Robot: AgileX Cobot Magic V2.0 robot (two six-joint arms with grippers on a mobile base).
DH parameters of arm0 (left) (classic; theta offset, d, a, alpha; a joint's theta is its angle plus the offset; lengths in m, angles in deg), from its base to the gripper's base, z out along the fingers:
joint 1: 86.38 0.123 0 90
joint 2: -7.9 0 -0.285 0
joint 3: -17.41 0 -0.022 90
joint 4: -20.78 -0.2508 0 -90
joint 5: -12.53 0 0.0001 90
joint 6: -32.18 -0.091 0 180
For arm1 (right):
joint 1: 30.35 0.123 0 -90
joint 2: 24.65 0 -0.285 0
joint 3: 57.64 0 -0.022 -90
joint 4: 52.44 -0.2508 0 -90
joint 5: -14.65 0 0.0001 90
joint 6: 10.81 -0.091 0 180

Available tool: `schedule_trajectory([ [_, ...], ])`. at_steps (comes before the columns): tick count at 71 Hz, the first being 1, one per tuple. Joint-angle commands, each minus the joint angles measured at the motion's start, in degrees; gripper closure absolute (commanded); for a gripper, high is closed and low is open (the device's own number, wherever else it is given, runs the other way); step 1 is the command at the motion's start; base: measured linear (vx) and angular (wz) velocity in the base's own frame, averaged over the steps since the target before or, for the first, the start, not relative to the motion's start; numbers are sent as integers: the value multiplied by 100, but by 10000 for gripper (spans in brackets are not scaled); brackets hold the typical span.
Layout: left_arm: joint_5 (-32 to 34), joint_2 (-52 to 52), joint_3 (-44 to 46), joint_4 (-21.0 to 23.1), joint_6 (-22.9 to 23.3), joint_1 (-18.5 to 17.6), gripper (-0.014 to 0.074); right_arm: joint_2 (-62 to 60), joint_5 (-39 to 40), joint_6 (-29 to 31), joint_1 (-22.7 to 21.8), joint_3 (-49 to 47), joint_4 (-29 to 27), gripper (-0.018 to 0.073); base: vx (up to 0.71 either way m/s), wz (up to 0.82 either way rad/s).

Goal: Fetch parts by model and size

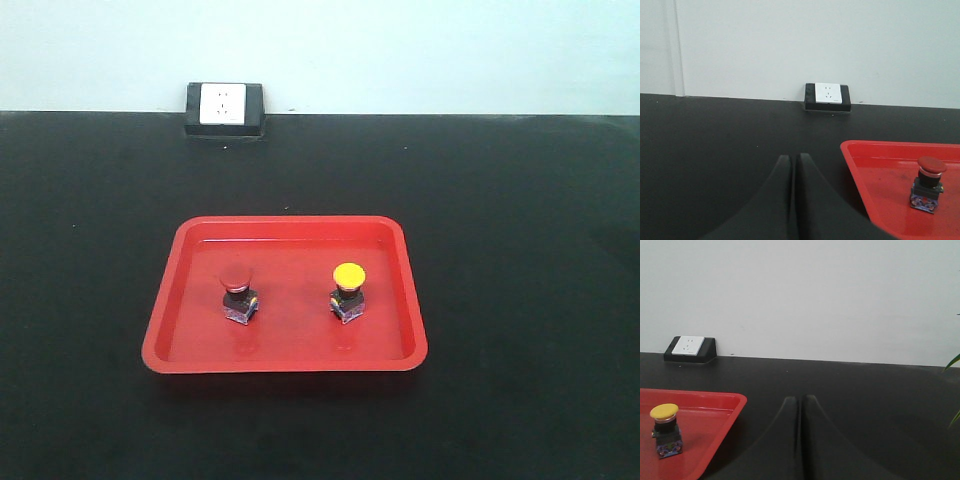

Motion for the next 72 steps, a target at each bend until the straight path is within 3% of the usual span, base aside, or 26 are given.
schedule_trajectory([
  [1,468,86,-8,0,45,-43,603,-25,390,0,-19,43,72,569,0,0],
  [72,468,86,-8,0,45,-43,603,-25,391,0,-19,43,67,569,0,0],
])
